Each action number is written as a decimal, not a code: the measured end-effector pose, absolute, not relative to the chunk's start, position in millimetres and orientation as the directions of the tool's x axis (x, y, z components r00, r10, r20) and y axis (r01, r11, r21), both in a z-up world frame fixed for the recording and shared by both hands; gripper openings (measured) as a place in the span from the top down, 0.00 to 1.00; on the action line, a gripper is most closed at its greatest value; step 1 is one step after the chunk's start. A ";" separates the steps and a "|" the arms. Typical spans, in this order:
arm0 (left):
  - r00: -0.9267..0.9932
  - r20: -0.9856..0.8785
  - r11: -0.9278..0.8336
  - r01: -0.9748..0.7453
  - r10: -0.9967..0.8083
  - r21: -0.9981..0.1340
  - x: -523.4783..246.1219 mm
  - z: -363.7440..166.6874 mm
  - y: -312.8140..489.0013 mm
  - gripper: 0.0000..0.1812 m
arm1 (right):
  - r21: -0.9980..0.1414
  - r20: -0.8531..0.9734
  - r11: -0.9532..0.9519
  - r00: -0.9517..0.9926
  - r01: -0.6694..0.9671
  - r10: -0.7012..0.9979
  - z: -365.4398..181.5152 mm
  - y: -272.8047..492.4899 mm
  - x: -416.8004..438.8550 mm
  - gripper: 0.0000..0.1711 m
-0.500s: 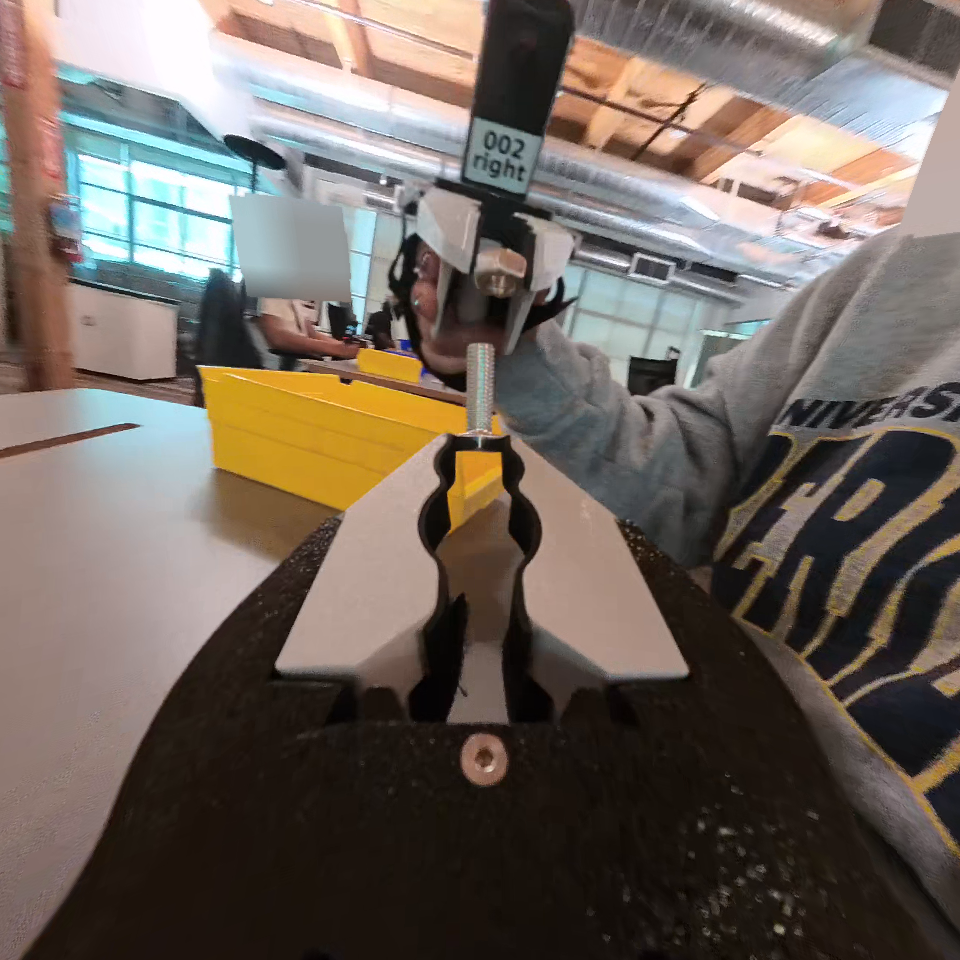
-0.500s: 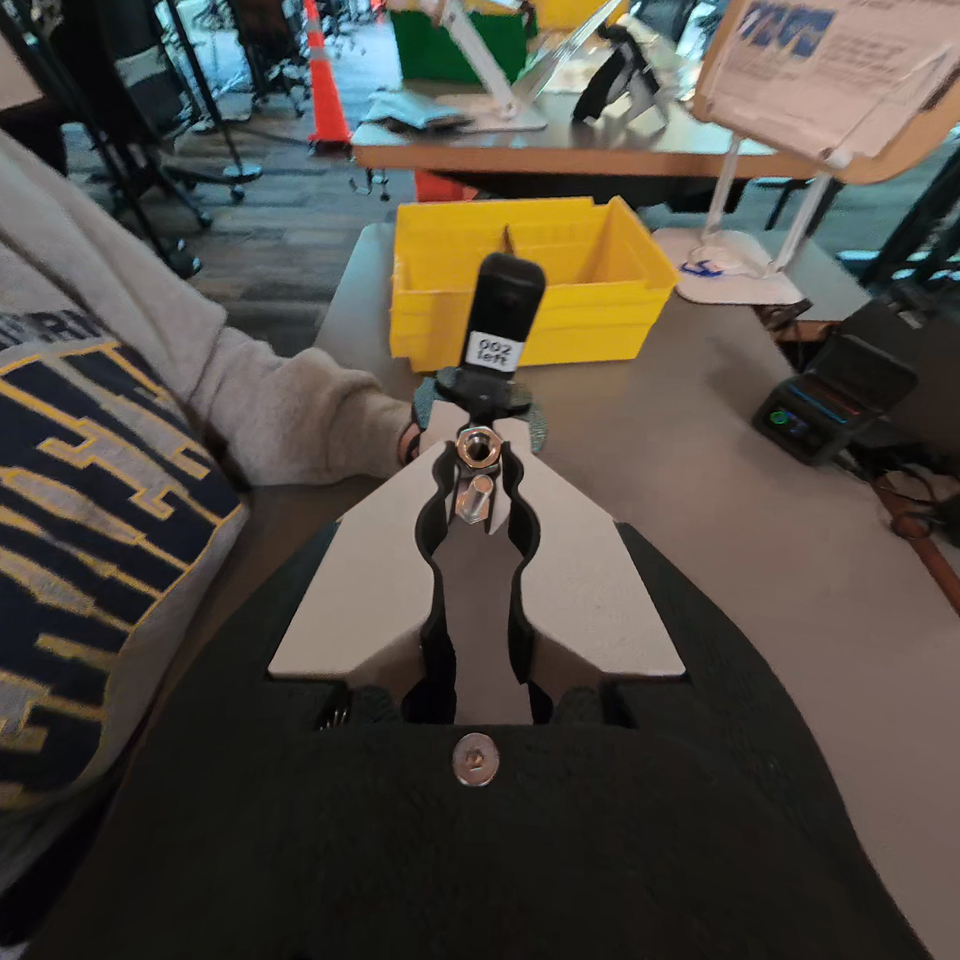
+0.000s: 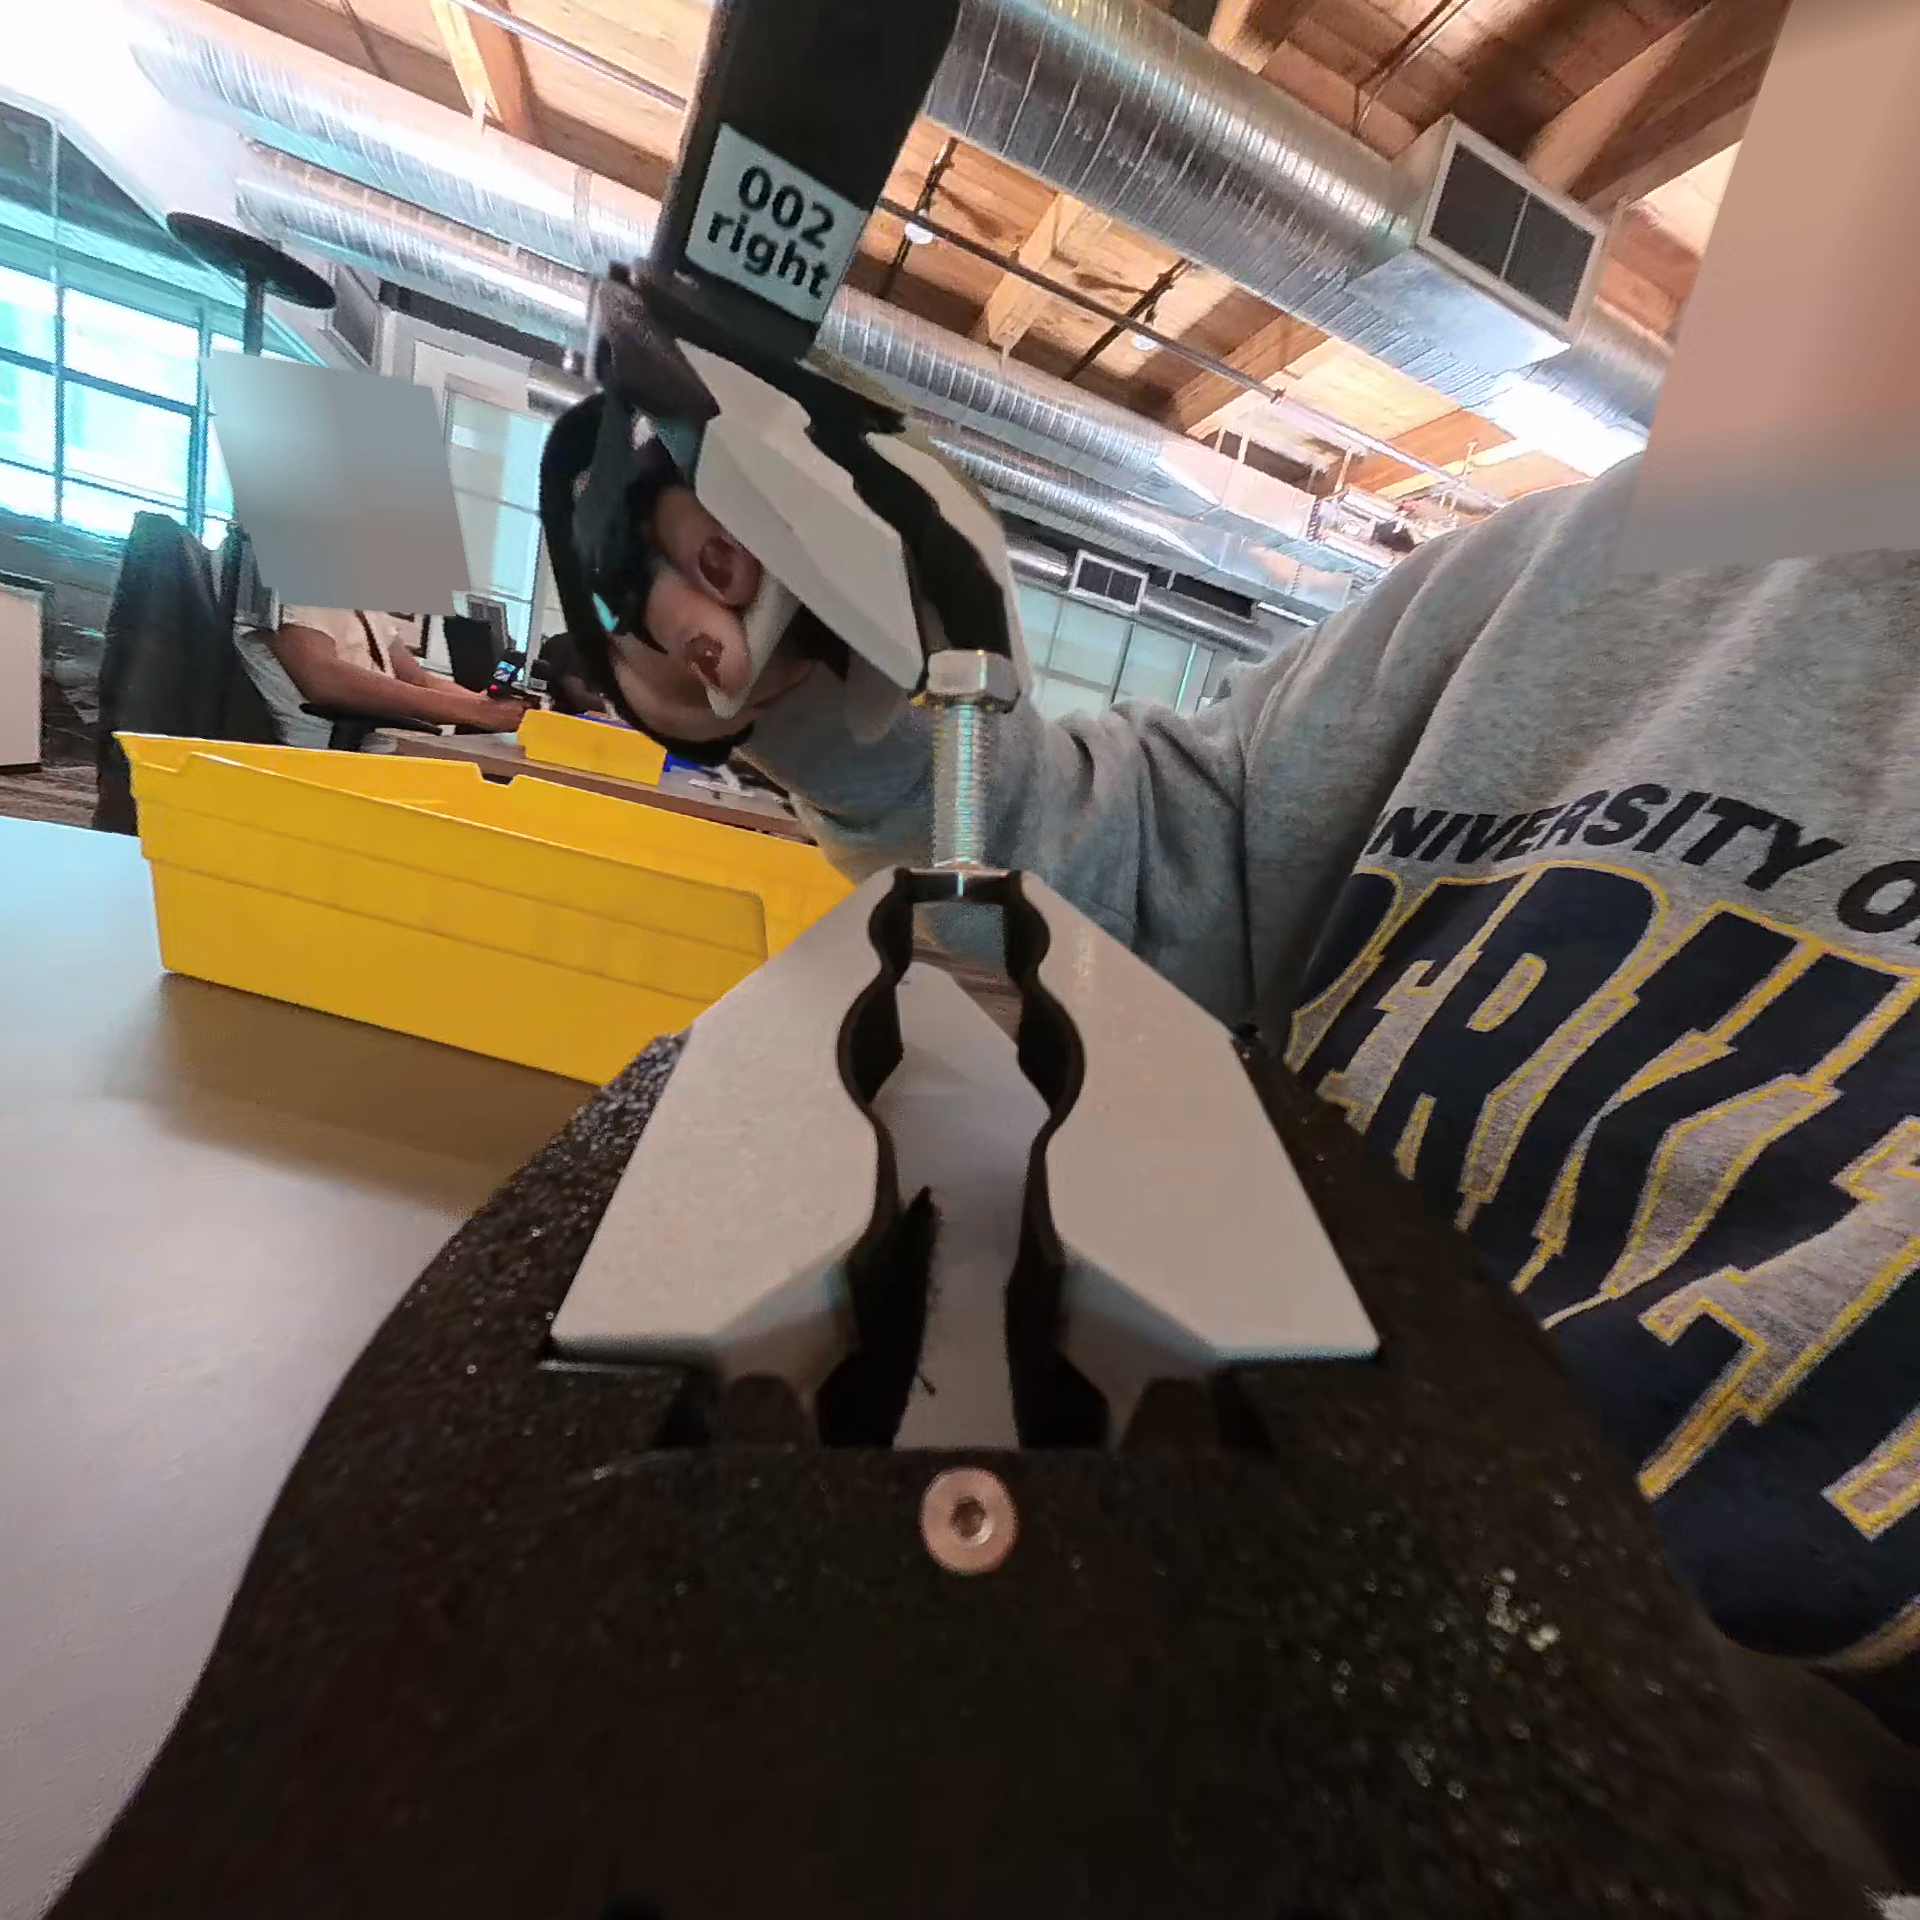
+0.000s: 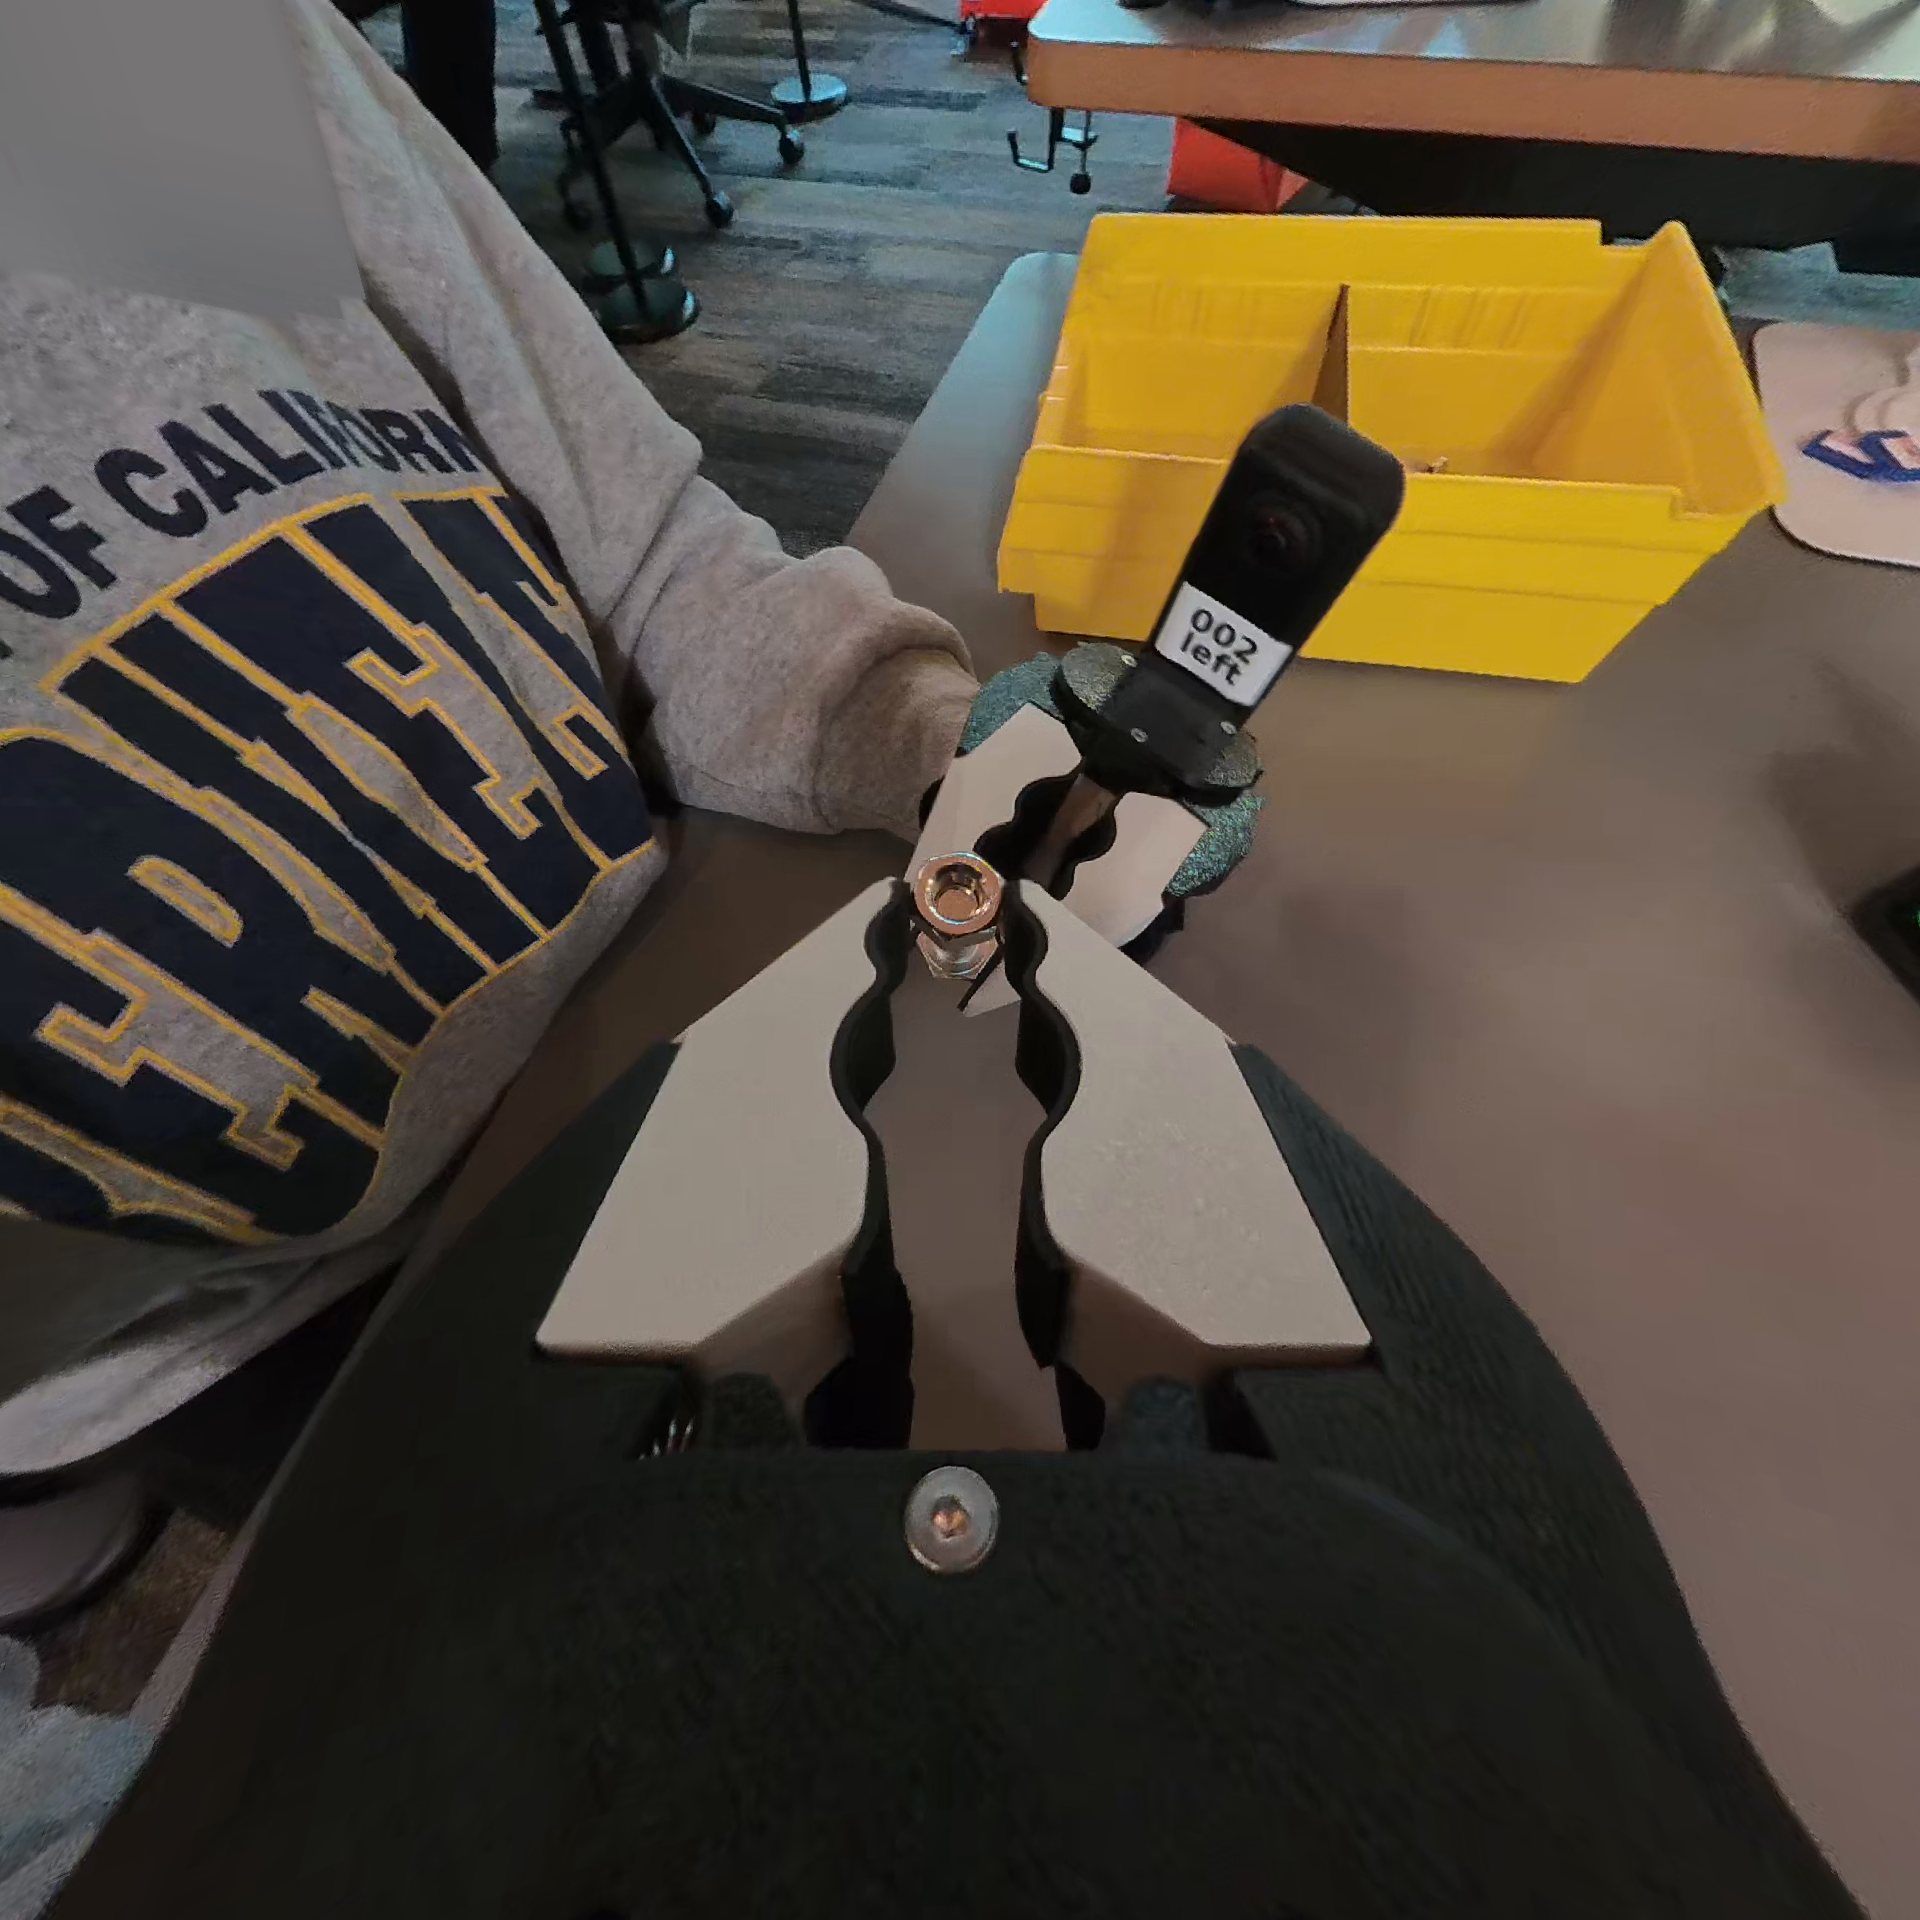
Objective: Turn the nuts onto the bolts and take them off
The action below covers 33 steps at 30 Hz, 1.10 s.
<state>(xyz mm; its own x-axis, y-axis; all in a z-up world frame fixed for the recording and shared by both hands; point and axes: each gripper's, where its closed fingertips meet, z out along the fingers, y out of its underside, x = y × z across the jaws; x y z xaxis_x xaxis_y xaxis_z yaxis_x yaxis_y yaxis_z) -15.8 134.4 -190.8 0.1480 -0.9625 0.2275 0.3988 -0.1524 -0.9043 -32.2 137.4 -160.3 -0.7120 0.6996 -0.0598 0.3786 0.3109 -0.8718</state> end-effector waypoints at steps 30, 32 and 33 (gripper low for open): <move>0.632 0.220 0.029 0.358 -0.743 -0.933 -46.7 -201.7 180.5 0.92 | -0.838 -0.068 -0.017 -0.074 0.546 0.995 -171.0 183.6 -68.0 0.90; 0.635 0.221 0.030 0.360 -0.740 -0.933 -47.5 -201.7 180.9 0.92 | -0.847 -0.046 -0.014 -0.047 0.532 0.998 -170.5 183.7 -69.1 0.90; 0.638 0.222 0.032 0.361 -0.737 -0.932 -48.1 -201.4 181.1 0.92 | -0.852 -0.039 -0.016 -0.033 0.524 0.999 -170.4 183.9 -69.5 0.90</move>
<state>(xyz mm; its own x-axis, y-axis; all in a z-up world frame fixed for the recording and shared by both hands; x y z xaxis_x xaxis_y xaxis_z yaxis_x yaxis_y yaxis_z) -48.1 181.1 -201.4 0.6379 -0.7374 0.2219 0.3615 0.0323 -0.9318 -69.5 183.9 -170.4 -0.0333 0.9987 -0.0393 0.5238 -0.0160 -0.8517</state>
